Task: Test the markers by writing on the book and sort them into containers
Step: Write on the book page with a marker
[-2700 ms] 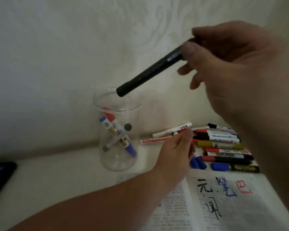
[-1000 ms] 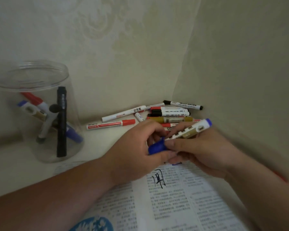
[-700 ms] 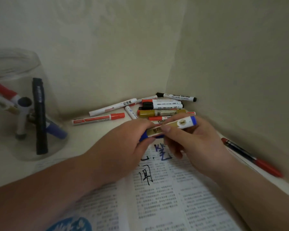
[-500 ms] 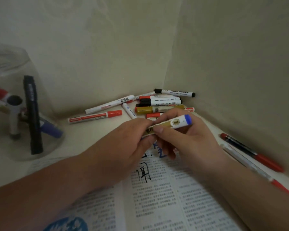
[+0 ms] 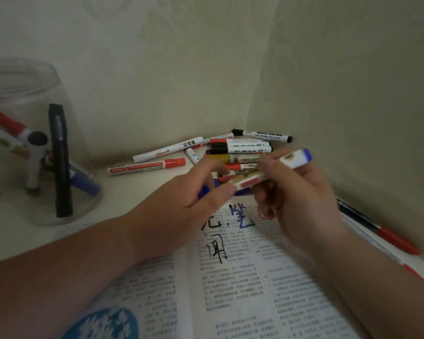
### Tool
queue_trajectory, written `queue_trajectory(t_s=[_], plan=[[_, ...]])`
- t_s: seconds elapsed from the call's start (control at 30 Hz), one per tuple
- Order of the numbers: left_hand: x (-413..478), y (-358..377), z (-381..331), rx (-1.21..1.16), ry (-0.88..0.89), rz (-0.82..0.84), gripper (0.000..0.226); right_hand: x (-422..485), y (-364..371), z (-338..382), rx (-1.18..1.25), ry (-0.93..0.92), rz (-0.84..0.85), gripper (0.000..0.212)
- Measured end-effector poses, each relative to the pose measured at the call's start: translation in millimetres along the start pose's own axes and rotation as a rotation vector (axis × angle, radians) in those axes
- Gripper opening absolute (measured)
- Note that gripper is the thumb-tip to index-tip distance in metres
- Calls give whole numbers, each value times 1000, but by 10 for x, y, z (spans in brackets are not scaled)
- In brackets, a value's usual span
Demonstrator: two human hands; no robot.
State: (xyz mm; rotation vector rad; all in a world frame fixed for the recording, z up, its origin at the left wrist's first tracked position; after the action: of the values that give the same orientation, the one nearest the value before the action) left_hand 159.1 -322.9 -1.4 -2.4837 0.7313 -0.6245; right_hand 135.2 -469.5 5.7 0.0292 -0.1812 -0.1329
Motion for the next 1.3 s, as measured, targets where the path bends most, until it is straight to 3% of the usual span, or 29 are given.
queue_trajectory(t_s=[0.07, 0.2, 0.3, 0.43, 0.57, 0.63, 0.8, 0.9, 1.03, 1.3], plan=[[6, -72, 74, -80, -29, -52, 17, 64, -221, -27, 129, 54, -155, 29], [4, -101, 164, -36, -51, -63, 42, 149, -482, -50, 108, 104, -311, 32], [1, -69, 171, 3, -14, -76, 43, 183, -331, -55, -40, 185, -178, 35], [38, -99, 163, -103, -4, -120, 51, 24, 38, -142, -272, 335, 251, 48], [44, -106, 118, -133, 31, -138, 60, -147, 104, -273, -128, 344, 403, 42], [51, -110, 130, -125, 22, -169, 61, -154, 63, -284, -120, 305, 428, 30], [85, -130, 88, -17, 68, -173, 50, -113, -15, -308, -368, 223, 395, 8], [93, -128, 13, 146, 116, -141, 51, -65, -85, -297, -440, 177, 294, 12], [93, -83, 25, 152, 123, -108, 53, -49, -123, -297, -498, 176, 258, 13], [87, -69, 76, 105, 108, -113, 59, -85, -58, -287, -599, 149, 354, 14]])
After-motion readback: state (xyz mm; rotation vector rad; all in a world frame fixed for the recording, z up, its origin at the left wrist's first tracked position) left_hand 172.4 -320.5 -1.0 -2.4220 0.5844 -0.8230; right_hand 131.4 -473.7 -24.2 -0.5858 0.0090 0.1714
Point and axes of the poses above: each hand's wrist, its own x-axis towards the middle knuckle, its own y-axis out of the palm, z = x × y, the point moved 9 cm from there along x, towards the middle knuckle, and after that the axes turned 4 degrees about -x, right-handed, at the moved point
